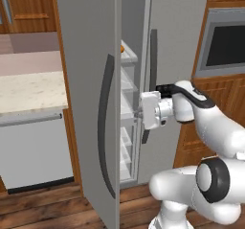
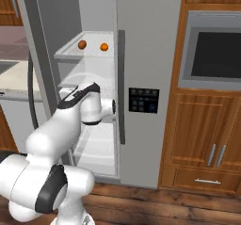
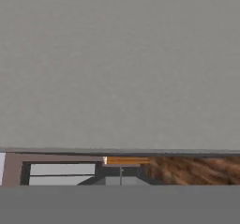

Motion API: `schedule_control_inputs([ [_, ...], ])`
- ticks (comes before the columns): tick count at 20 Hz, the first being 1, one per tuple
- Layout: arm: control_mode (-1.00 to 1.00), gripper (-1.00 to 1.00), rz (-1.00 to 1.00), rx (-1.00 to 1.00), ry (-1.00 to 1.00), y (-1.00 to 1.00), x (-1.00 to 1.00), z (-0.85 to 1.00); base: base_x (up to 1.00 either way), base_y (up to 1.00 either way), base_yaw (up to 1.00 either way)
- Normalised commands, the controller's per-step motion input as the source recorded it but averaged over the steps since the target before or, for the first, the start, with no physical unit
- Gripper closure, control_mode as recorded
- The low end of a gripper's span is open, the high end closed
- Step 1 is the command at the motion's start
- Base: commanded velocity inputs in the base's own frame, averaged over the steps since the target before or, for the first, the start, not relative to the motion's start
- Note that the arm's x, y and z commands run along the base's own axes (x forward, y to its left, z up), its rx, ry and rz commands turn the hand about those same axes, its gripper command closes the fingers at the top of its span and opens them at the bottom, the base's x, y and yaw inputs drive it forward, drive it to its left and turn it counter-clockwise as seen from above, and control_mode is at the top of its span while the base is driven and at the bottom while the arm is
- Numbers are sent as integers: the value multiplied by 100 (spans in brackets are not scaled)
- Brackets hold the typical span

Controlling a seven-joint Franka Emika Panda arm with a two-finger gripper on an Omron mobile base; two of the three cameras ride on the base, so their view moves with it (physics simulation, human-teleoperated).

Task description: Retrieve the tangerine and mango from the fridge and place them into the bowl on the dining table.

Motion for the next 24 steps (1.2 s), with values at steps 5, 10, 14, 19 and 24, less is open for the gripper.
schedule_control_inputs([
  [5, -100, 100, -6, 0, 20, 26, 53, -26, 0, 0, 0],
  [10, -100, 100, -4, 0, 14, 27, 37, -17, 0, 0, 0],
  [14, -100, 100, 0, 0, 11, 41, 15, -14, 0, 0, 0],
  [19, -100, 100, 0, 0, 10, 46, 17, -11, 0, 0, 0],
  [24, -100, 100, 0, 0, 6, 42, 9, -2, 0, 0, 0],
])
